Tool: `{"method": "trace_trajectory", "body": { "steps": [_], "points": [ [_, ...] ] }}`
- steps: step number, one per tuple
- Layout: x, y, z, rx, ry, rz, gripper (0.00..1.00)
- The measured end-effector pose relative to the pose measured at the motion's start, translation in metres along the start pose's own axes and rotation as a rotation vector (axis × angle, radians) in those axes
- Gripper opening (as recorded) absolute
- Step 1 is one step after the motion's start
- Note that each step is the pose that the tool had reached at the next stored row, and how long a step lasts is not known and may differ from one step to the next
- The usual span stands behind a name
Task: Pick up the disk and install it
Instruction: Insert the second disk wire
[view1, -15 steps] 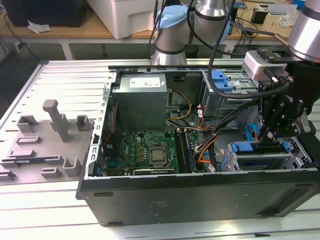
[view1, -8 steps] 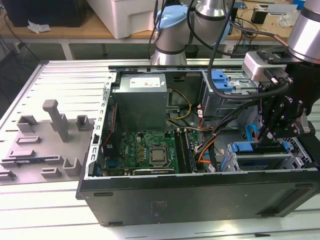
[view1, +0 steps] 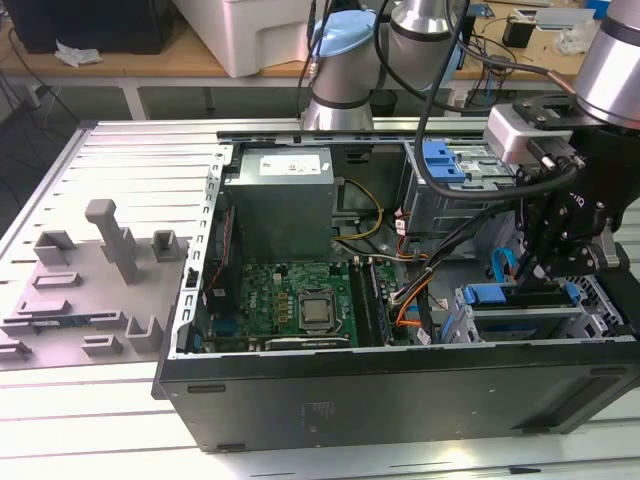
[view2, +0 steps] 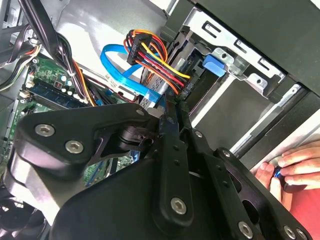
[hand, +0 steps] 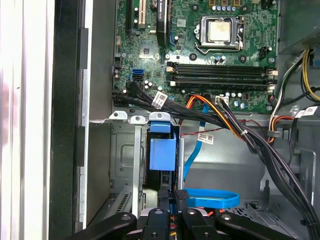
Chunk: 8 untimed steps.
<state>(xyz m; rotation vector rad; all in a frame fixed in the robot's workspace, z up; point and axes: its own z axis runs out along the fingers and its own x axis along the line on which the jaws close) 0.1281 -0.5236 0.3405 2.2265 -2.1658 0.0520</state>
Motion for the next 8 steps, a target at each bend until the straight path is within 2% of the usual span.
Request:
{"method": "trace_trajectory", "body": {
  "steps": [8],
  "points": [
    [-0.0001, 0.0000, 0.0009, 0.0001, 0.0001, 0.000, 0.16]
  ]
}}
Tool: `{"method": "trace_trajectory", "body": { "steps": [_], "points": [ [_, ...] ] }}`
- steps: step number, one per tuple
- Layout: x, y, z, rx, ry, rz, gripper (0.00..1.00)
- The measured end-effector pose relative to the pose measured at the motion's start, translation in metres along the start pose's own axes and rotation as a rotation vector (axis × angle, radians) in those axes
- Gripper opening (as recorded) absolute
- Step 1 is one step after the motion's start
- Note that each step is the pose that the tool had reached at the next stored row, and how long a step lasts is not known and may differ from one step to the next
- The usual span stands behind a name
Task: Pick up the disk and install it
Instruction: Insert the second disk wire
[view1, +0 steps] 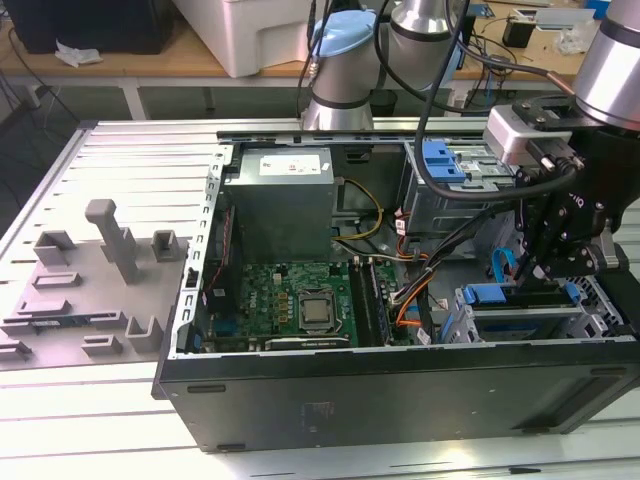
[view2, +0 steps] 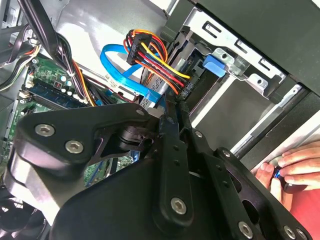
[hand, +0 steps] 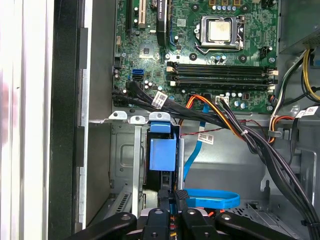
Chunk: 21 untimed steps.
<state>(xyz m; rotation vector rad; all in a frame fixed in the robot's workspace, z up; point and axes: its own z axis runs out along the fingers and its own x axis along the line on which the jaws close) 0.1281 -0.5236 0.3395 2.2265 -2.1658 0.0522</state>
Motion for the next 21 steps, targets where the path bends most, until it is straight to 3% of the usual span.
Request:
{"method": "trace_trajectory", "body": {
  "steps": [12, 16, 21],
  "points": [
    [-0.0001, 0.0000, 0.0005, 0.0001, -0.0006, 0.000, 0.17],
    [0.0000, 0.0000, 0.0004, 0.0000, -0.0001, 0.000, 0.36],
    [0.0002, 0.0000, -0.0038, 0.0000, 0.0016, 0.000, 0.36]
  ]
}}
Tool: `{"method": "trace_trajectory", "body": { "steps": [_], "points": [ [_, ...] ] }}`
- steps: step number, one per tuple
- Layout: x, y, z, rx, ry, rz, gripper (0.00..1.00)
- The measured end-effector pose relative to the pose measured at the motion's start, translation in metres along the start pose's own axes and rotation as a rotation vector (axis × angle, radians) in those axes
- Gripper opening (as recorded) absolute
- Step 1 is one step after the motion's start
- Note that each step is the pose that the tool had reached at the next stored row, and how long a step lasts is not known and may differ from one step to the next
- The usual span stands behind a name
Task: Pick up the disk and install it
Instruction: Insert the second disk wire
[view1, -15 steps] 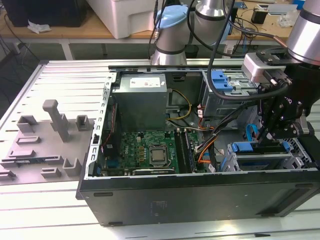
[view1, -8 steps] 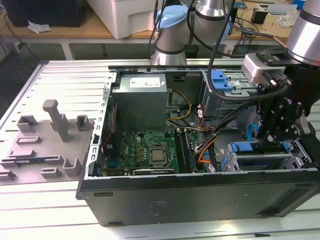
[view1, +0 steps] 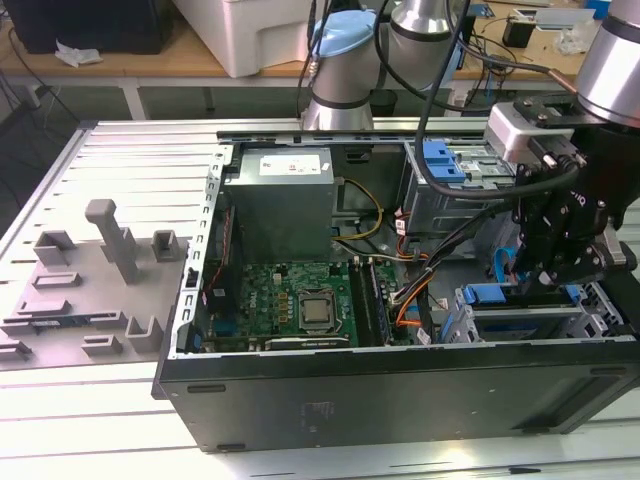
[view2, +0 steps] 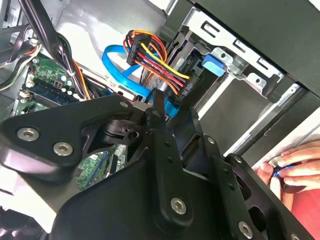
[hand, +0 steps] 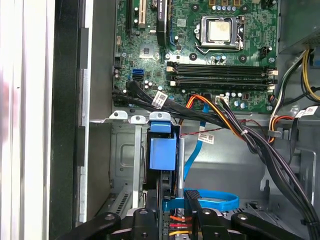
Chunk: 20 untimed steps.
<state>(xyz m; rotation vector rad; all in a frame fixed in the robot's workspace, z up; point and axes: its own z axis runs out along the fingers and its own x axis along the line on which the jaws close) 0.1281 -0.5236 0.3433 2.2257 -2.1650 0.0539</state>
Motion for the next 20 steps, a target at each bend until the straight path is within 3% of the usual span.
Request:
{"method": "trace_trajectory", "body": {
  "steps": [3, 7, 10, 13, 17, 20],
  "points": [
    [0.0003, 0.0003, -0.0058, 0.0004, 0.0036, 0.000, 0.36],
    [0.0002, 0.0041, -0.0196, 0.0062, 0.0230, 0.000, 0.36],
    [-0.0004, 0.0066, -0.0232, 0.0096, 0.0344, 0.001, 0.36],
    [-0.0006, 0.0085, -0.0242, 0.0120, 0.0409, 0.001, 0.34],
    [-0.0009, 0.0127, -0.0245, 0.0181, 0.0492, 0.001, 0.11],
    [-0.0010, 0.0151, -0.0246, 0.0218, 0.0520, 0.001, 0.11]
  ]
}}
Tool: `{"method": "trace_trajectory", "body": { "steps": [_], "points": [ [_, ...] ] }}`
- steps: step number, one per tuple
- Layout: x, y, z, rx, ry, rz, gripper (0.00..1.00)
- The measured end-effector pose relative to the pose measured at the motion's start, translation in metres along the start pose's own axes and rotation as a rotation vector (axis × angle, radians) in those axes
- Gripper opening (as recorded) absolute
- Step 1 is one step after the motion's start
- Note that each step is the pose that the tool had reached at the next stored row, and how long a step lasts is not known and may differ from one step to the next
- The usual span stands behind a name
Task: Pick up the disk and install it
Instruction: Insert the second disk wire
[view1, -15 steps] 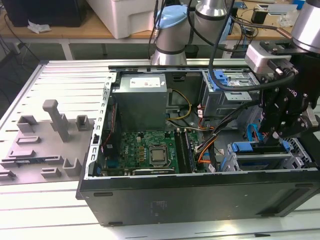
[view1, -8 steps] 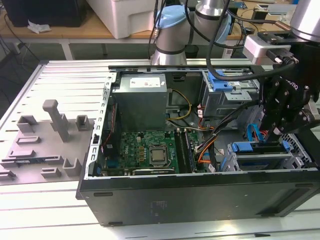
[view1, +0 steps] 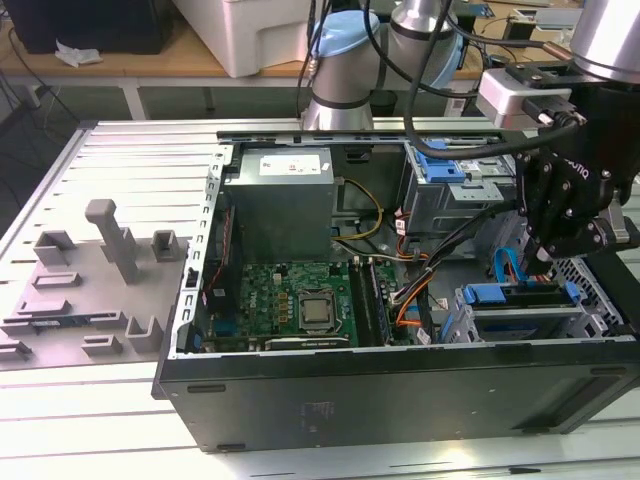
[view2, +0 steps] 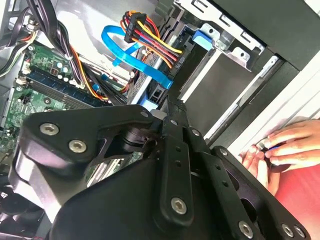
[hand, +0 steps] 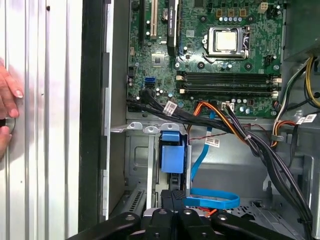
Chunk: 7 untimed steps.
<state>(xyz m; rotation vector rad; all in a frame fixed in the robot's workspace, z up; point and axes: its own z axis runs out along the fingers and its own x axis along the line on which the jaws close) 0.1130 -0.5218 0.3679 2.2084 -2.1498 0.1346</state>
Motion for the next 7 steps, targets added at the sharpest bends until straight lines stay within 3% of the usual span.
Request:
{"method": "trace_trajectory", "body": {
  "steps": [7],
  "points": [
    [0.0000, 0.0010, -0.0001, 0.0012, 0.0007, 0.000, 0.11]
  ]
}}
